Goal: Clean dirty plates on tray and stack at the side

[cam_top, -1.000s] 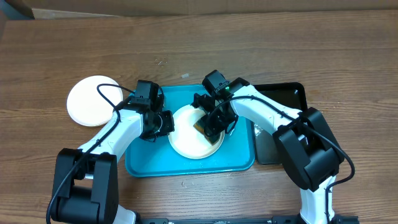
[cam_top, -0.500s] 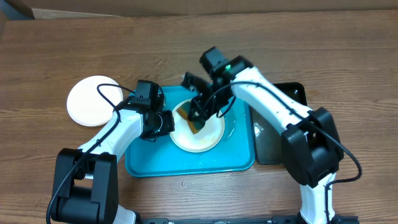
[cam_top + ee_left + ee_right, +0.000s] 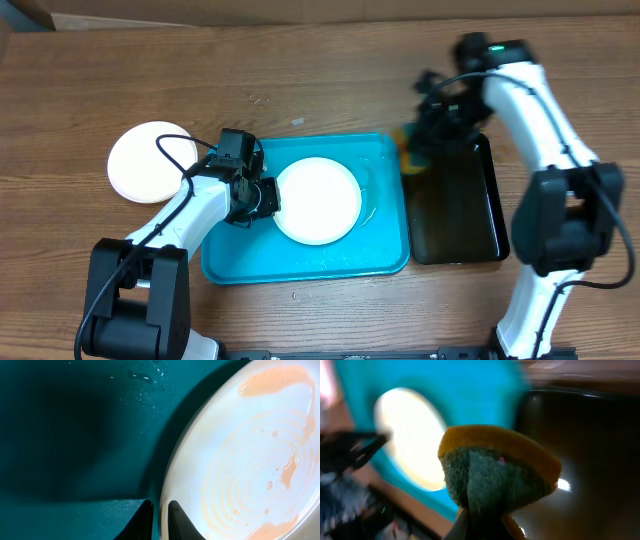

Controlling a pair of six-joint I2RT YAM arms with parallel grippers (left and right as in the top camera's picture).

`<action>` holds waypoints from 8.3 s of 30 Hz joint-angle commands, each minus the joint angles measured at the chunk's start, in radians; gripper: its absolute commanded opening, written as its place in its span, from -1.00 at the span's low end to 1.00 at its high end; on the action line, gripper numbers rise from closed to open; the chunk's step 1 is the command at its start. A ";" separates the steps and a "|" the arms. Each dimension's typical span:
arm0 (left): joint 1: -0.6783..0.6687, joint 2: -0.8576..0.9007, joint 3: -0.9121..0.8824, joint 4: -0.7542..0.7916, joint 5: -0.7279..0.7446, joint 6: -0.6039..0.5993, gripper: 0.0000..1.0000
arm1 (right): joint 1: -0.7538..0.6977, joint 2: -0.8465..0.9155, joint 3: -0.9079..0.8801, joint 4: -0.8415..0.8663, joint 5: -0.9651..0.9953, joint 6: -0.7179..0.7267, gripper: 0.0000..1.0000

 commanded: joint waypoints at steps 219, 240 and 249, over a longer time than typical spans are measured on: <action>0.473 0.125 0.697 -0.446 -0.117 0.031 -0.92 | -0.555 -0.011 0.090 0.197 0.479 0.382 1.00; 0.795 0.345 0.661 -0.382 -0.071 0.047 -0.92 | -0.555 -0.011 0.090 0.197 0.479 0.382 1.00; 0.760 0.349 0.666 -0.383 0.284 0.206 1.00 | -0.555 -0.011 0.090 0.197 0.479 0.382 1.00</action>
